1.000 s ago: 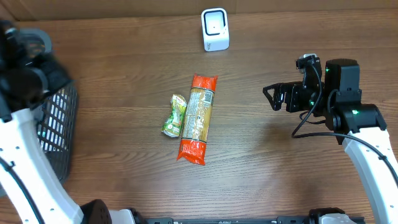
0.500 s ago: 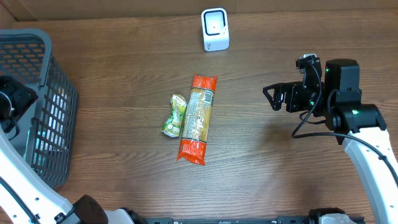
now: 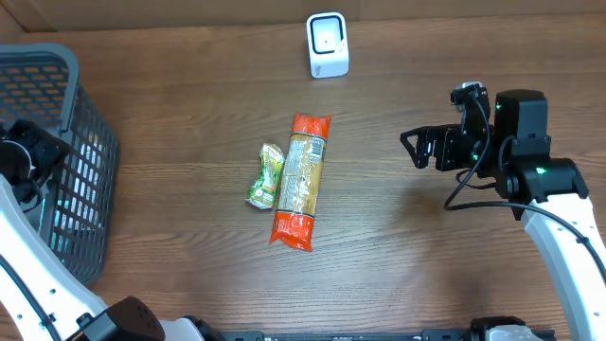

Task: Scan the item barcode
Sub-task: 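Reach the left gripper into the basket toward the white bottle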

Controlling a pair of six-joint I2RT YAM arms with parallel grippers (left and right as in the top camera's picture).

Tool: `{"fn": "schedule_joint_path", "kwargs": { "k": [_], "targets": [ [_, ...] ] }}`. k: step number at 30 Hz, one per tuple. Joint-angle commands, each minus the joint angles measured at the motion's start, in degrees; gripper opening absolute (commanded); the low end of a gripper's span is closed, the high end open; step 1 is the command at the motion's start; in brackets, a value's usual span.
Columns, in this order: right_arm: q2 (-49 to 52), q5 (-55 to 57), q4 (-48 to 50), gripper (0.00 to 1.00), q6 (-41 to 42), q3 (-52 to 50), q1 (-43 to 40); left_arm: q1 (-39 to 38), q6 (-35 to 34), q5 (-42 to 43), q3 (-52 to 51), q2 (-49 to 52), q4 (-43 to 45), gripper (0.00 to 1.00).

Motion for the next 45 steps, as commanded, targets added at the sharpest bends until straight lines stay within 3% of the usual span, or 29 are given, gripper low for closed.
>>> {"fn": "schedule_joint_path", "kwargs": {
  "k": [1,20,28,37,43,45],
  "targets": [
    [-0.02,-0.31,0.04,1.00,-0.07,1.42,0.26,0.28,1.33,0.85,-1.38,0.07,0.68,0.54],
    [-0.02,-0.28,-0.02,1.00,-0.09,1.42,0.26,0.35,1.36,-2.08,-16.44,0.07,8.59,0.50],
    [-0.02,-0.26,0.00,1.00,-0.09,1.42,0.26,0.35,1.64,0.52,-16.44,-0.07,11.56,0.49],
    [0.09,-0.28,0.02,1.00,-0.09,1.42,0.26,0.33,7.02,11.04,-3.21,-0.07,10.64,0.49],
    [0.09,-0.26,0.00,1.00,-0.09,1.42,0.26,0.35,7.93,8.66,11.06,-0.07,8.22,0.56],
    [0.09,-0.28,-0.02,1.00,-0.09,1.42,0.26,0.85,3.69,3.08,13.66,-0.07,6.73,0.61]
  ]
}}
